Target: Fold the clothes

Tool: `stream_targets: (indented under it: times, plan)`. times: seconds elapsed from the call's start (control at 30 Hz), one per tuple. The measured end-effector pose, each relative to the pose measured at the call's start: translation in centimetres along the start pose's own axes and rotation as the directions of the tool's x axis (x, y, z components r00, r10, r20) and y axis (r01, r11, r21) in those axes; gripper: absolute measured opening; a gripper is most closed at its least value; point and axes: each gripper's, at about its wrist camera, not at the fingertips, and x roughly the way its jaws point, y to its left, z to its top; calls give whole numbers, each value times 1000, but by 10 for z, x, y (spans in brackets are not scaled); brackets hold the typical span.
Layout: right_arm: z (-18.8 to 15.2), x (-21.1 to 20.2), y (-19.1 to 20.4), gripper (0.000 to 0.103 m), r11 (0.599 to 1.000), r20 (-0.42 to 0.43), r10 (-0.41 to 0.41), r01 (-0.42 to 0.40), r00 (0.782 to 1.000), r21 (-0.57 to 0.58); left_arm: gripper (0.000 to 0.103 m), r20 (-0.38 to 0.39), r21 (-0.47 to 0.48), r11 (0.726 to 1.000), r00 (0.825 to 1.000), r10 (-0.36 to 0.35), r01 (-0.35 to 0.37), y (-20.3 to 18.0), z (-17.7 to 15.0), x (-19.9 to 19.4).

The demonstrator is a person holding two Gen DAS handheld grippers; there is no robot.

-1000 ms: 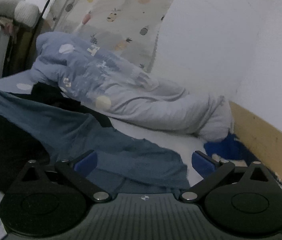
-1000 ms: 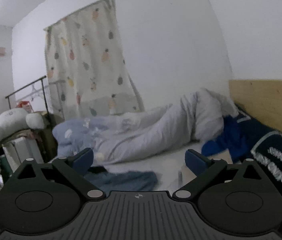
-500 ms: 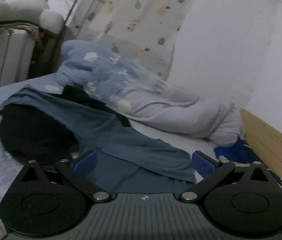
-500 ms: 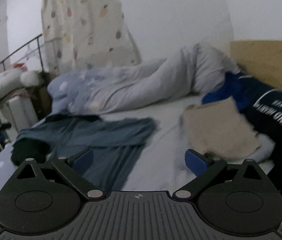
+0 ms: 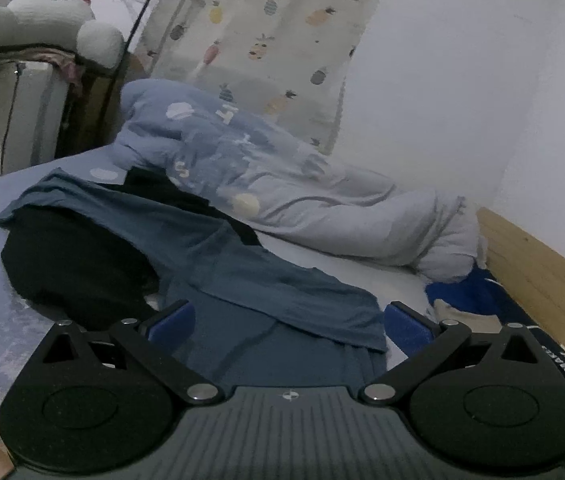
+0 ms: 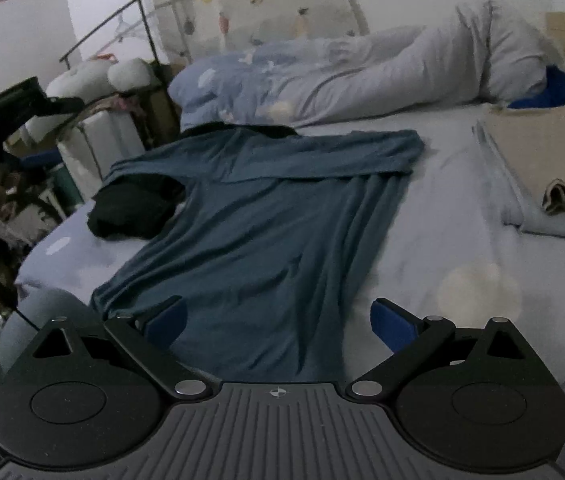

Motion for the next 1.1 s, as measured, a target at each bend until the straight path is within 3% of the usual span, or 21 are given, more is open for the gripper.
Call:
stream_targets:
  times: [0.23, 0.87, 1.1]
  plan:
    - [-9, -1, -10, 99, 999, 2, -13, 13, 1000, 47, 103, -13, 5, 1000, 1000, -3, 3, -8, -3, 1]
    - [-9, -8, -6, 99, 999, 8, 43, -44, 999, 18, 103, -33, -12, 1000, 999, 6, -7, -18, -6, -13]
    - [-6, -14, -2, 99, 999, 43, 44, -44, 998, 6, 103, 14, 23, 1000, 1000, -10, 10, -31, 7, -30]
